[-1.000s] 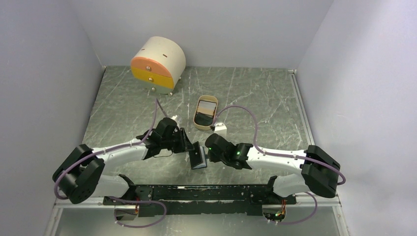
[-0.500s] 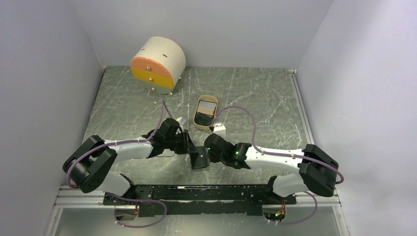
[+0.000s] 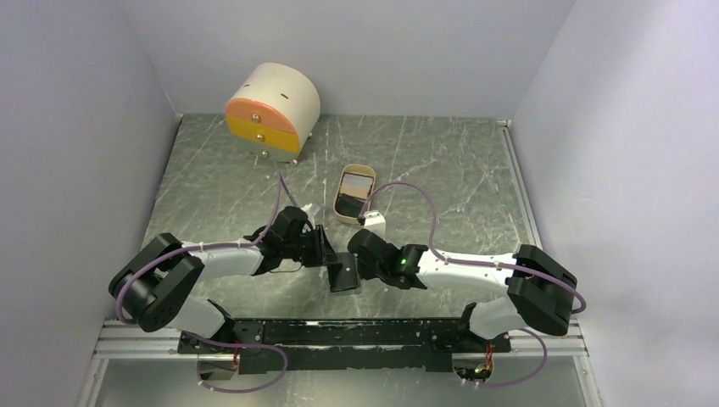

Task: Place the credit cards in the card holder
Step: Close the card holder at the center of the board.

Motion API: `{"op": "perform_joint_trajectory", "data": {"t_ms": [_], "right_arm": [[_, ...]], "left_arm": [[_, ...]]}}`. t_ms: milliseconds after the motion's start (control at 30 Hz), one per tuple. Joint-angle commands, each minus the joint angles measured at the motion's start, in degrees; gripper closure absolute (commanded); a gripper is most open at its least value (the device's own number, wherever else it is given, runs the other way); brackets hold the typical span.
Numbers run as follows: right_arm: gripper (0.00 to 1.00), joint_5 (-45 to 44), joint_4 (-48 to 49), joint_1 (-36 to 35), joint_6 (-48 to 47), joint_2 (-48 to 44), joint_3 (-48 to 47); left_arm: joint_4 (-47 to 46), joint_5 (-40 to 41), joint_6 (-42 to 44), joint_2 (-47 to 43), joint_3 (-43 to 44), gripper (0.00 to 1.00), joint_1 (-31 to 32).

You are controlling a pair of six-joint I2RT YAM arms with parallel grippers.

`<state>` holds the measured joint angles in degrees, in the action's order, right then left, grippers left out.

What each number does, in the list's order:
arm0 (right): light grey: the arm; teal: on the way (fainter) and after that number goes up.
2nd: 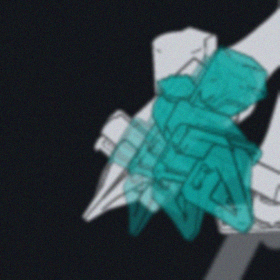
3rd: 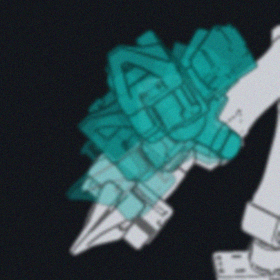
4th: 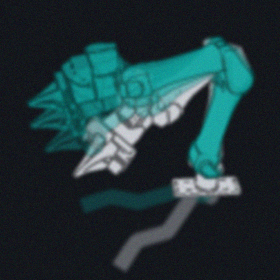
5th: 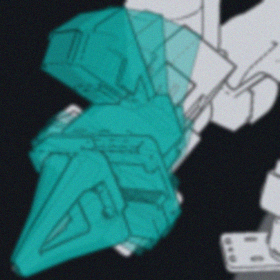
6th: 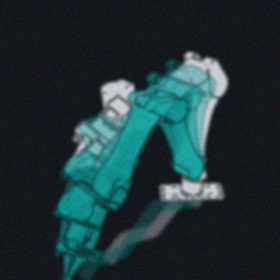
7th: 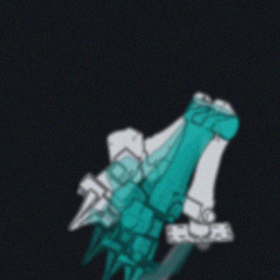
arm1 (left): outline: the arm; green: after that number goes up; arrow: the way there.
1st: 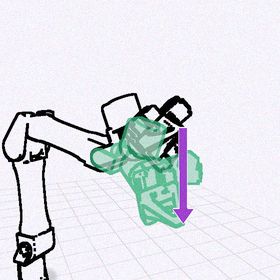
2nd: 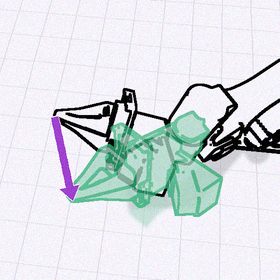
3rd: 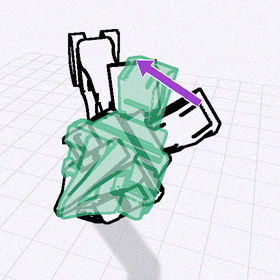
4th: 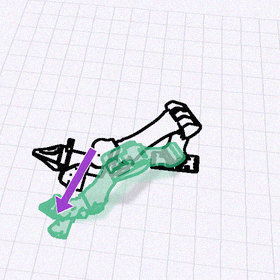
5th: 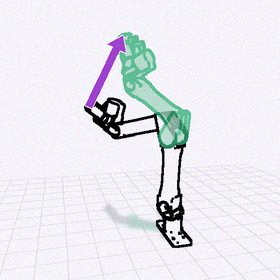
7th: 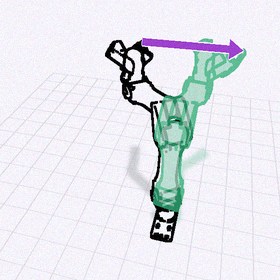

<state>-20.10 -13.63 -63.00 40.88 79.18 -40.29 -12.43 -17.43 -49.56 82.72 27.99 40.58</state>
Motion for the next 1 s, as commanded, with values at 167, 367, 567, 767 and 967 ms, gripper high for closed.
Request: {"op": "perform_joint_trajectory", "data": {"t_ms": [167, 367, 567, 767, 967], "right_arm": [[1.00, 0.88, 2.28, 0.09, -0.55, -1.50, 0.30], [1.00, 5.73, 7.01, 0.16, -0.90, 0.61, 0.75], [1.00, 6.93, 7.93, 0.11, -0.95, 2.38, 0.52], [1.00, 6.69, 7.46, 0.16, -1.07, 3.86, -0.19], [1.00, 6.22, 7.62, 0.12, -1.07, 4.73, -0.32]], "left_arm": [[0.79, -0.27, 0.13, 0.12, -1.68, 0.68, -0.10], [0.05, -0.50, -0.56, 0.07, -2.29, 0.67, -0.11], [-0.84, -1.00, -1.06, -0.24, -2.88, 0.67, -0.10], [-0.68, -1.08, -1.06, -0.36, -2.74, 0.67, -0.13], [-0.58, -1.06, -1.28, -1.08, -2.96, 0.67, -0.09]]}}
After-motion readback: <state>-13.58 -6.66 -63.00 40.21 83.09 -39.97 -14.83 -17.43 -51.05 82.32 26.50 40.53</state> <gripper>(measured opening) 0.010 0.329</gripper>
